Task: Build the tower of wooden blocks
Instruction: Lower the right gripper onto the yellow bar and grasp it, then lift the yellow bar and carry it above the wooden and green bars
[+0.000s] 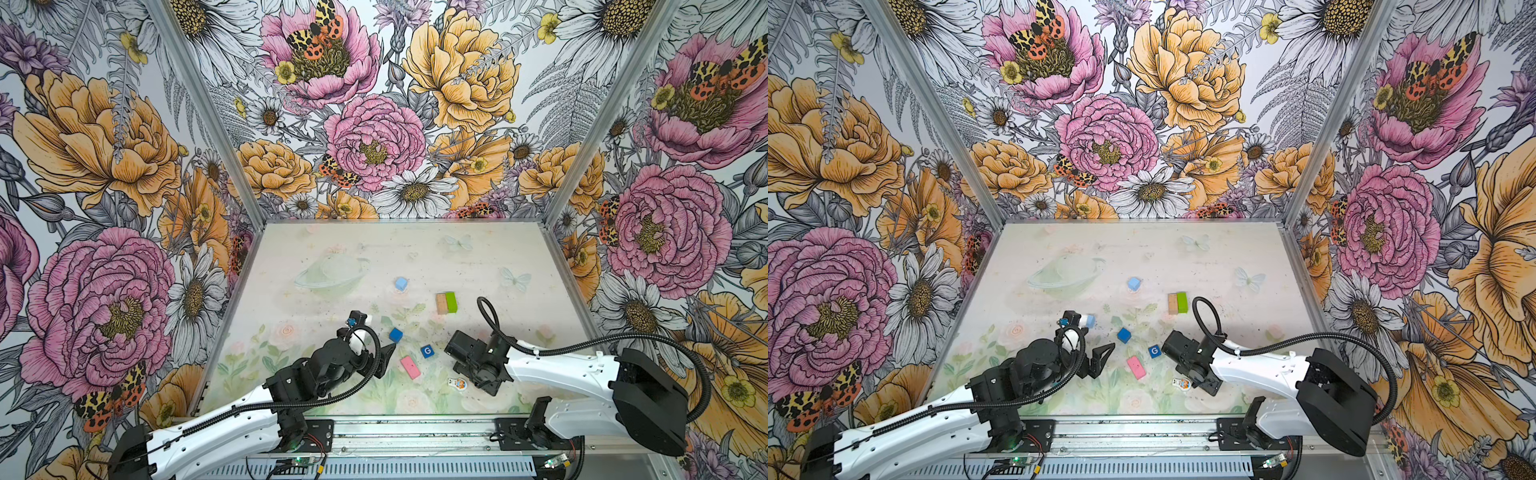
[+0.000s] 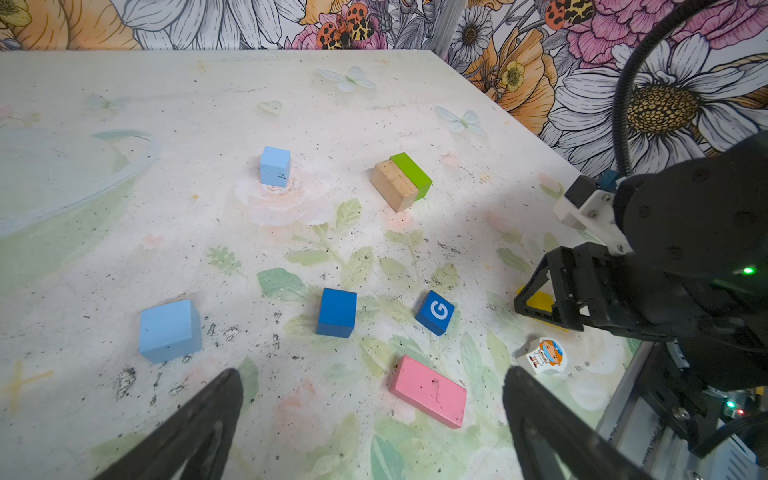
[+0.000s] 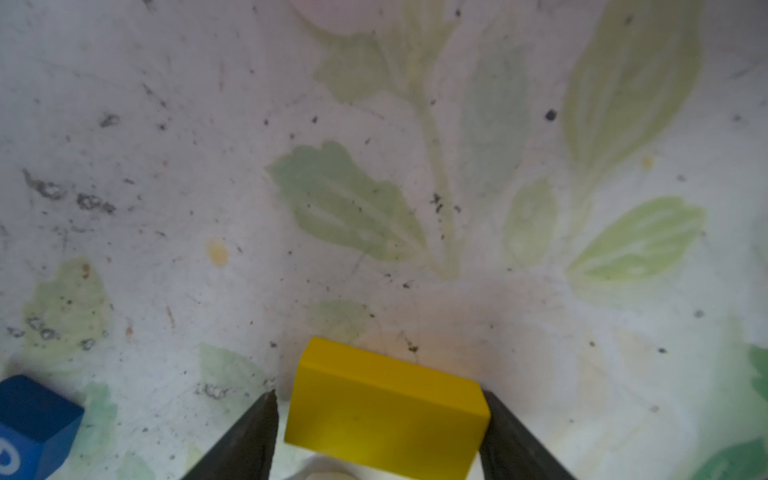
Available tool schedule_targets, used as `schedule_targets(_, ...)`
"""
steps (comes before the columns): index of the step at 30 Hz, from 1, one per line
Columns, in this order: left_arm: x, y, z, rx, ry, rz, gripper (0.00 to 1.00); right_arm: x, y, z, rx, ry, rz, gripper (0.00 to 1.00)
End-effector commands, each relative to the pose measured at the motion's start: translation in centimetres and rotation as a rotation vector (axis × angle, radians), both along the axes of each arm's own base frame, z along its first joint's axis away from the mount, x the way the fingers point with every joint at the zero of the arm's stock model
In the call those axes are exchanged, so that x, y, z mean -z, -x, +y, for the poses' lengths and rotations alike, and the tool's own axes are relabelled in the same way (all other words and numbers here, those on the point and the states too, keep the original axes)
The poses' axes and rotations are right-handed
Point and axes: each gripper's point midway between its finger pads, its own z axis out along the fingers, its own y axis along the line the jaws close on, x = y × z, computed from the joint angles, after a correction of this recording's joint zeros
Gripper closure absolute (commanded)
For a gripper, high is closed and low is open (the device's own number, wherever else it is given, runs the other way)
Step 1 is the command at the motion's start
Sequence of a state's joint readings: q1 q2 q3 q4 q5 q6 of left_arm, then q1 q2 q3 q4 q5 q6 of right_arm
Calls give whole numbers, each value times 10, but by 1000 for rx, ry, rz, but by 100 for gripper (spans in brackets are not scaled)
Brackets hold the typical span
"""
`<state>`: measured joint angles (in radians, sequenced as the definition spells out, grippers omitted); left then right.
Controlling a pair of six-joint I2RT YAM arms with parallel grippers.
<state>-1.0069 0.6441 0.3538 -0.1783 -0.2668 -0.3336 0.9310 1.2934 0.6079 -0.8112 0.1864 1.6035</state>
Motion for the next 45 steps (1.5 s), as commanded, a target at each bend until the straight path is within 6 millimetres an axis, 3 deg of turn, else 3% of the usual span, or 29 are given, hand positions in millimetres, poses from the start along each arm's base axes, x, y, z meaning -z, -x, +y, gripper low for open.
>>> schedule_targets(1, 3, 1, 0, 10, 17, 12, 1, 0, -2, 5, -8, -5, -2, 26)
schedule_targets(10, 5, 0, 1, 6, 20, 21, 1, 0, -8, 1, -40, 8, 10, 33)
schedule_targets(15, 5, 0, 1, 3, 20, 25, 1, -3, -17, 5, -109, 17, 19, 43)
schedule_targets(18, 7, 0, 1, 1, 22, 35, 1, -8, -24, 11, -171, 18, 22, 48)
schedule_targets(29, 0, -2, 2, -26, 33, 60, 1, -37, -49, 25, -377, 87, -10, 52)
schedule_targets(35, -8, -5, 0, -42, 49, 65, 1, -72, -78, 29, -465, 97, -102, 52)
schedule_targets(40, -15, -8, -2, -56, 61, 66, 1, -100, -120, 22, -488, 118, -171, 52)
schedule_targets(45, -23, -12, -1, -80, 63, 63, 1, -116, -158, 21, -530, 141, -197, 52)
